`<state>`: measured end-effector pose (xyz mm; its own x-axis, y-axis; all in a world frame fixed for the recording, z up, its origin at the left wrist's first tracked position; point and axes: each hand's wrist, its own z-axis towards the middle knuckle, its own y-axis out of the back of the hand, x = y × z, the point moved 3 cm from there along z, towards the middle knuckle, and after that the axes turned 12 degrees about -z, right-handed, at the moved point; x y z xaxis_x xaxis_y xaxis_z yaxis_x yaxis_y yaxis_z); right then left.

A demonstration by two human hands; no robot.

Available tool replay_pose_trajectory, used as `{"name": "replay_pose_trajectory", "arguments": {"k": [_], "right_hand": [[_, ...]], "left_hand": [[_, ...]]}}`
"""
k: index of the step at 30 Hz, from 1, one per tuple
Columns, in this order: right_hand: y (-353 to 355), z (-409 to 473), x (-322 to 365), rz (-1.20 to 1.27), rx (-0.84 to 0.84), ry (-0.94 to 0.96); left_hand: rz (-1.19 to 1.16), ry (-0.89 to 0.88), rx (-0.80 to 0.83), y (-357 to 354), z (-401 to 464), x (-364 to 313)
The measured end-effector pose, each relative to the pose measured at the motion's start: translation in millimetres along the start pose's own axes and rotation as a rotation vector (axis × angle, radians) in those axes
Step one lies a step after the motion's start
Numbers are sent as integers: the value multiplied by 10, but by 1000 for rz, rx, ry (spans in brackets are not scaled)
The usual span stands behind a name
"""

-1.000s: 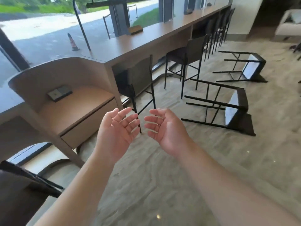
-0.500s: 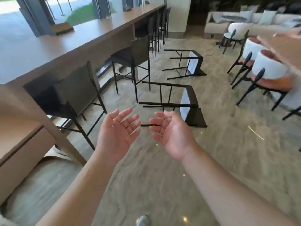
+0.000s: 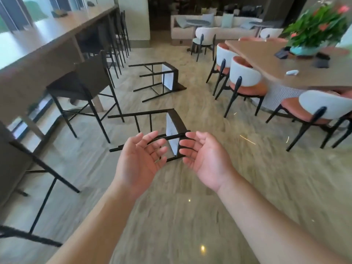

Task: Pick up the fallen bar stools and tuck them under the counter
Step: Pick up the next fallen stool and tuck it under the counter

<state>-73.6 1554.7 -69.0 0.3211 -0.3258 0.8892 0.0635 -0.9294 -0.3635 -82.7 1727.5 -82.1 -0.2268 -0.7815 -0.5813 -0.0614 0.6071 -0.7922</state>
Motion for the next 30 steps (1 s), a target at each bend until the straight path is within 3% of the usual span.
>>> {"name": "replay_pose_trajectory", "arguments": {"k": [9, 20, 30], "right_hand": [[1225, 936, 523, 65, -123, 18], [2824, 2139, 1724, 80, -95, 51], [3642, 2999, 2334, 49, -117, 85]], "left_hand": [[111, 119, 24, -668, 1437, 689], [145, 125, 10, -1963, 3219, 1471], [98, 127, 32, -2372, 4413, 1704]]}}
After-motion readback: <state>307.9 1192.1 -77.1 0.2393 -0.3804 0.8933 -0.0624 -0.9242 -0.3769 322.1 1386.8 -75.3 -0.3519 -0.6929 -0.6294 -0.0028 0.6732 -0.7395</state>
